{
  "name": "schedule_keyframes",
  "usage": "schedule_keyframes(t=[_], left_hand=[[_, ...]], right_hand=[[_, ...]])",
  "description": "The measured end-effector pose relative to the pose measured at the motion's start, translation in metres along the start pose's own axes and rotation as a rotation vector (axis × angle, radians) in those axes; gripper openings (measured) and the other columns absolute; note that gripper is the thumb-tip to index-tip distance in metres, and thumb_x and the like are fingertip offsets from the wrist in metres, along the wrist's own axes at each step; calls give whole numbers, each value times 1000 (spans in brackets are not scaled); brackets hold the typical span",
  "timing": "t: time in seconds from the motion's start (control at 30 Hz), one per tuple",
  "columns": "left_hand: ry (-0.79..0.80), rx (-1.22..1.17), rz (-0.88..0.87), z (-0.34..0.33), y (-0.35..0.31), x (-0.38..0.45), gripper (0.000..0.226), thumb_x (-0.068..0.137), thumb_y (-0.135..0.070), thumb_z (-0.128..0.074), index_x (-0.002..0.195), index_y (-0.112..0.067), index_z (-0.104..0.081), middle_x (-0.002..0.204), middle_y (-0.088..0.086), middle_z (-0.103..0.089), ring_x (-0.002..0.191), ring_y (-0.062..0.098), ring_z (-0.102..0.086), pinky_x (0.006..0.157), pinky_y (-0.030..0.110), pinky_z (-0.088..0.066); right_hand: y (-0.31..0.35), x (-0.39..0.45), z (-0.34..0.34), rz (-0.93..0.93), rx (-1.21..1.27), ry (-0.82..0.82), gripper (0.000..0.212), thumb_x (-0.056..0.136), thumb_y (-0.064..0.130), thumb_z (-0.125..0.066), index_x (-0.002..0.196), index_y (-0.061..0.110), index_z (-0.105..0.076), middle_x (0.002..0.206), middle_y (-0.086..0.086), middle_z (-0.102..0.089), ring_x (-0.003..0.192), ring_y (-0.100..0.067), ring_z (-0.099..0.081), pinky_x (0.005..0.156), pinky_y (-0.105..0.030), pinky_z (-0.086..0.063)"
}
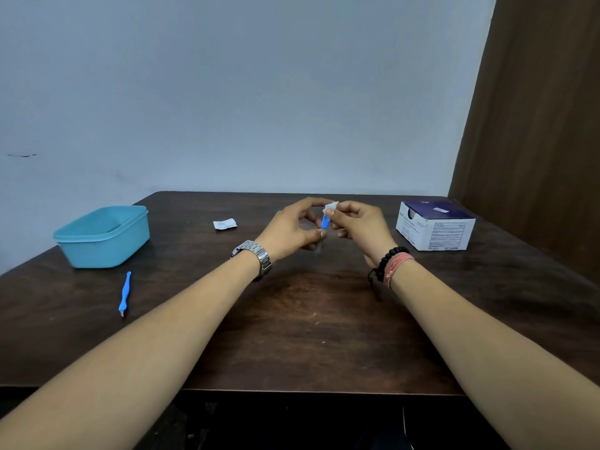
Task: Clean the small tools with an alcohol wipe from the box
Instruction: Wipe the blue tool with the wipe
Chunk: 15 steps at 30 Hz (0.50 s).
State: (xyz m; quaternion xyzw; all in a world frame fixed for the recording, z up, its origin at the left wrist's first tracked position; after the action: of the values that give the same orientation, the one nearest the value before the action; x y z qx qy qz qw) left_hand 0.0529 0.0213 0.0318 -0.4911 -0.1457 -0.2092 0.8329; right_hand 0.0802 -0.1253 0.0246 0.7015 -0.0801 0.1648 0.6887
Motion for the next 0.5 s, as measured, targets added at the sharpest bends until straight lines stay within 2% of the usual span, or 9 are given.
schedule_keyframes(t=[0.17, 0.27, 0.4, 0.5], left_hand=[[-24, -76, 41, 0, 2, 1, 50, 85, -4, -69, 128, -29, -57, 90, 1, -58, 71, 20, -67, 69, 34, -61], [-117, -205, 108, 6, 6, 2, 36, 87, -5, -66, 117, -25, -62, 90, 5, -58, 71, 18, -66, 68, 31, -59], [-254, -353, 213, 12, 10, 1, 8, 91, -10, -63, 98, -15, -63, 90, 9, -68, 72, 23, -70, 67, 31, -59], [-344, -398, 244, 15, 15, 3, 4, 90, -9, -63, 89, -12, -61, 89, 10, -72, 75, 21, -72, 67, 27, -57]], right_hand=[[1, 1, 9, -20, 111, -96, 7, 94, 11, -61, 87, 13, -63, 79, -1, -67, 64, -7, -59, 55, -15, -47], [2, 1, 7, -7, 106, -88, 6, 95, 11, -60, 90, 13, -62, 77, -2, -68, 62, -6, -60, 55, -14, -47], [5, 0, 5, 45, 29, -73, 14, 94, 13, -61, 82, 17, -67, 76, 1, -66, 64, -5, -58, 56, -15, -47], [5, 1, 7, 72, 6, -69, 12, 90, 6, -65, 82, 14, -69, 75, 0, -66, 60, -5, -57, 57, -17, -48]])
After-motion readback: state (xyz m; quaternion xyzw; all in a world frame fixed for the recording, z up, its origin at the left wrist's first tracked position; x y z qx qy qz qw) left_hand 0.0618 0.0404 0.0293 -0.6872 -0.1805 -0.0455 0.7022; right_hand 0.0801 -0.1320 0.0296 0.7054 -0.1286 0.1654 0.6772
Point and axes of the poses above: each hand's wrist, its own x-axis towards the middle knuckle, its own z-axis out of the back of the hand, y = z × x, the point moved 4 cm from there along x, towards the middle knuckle
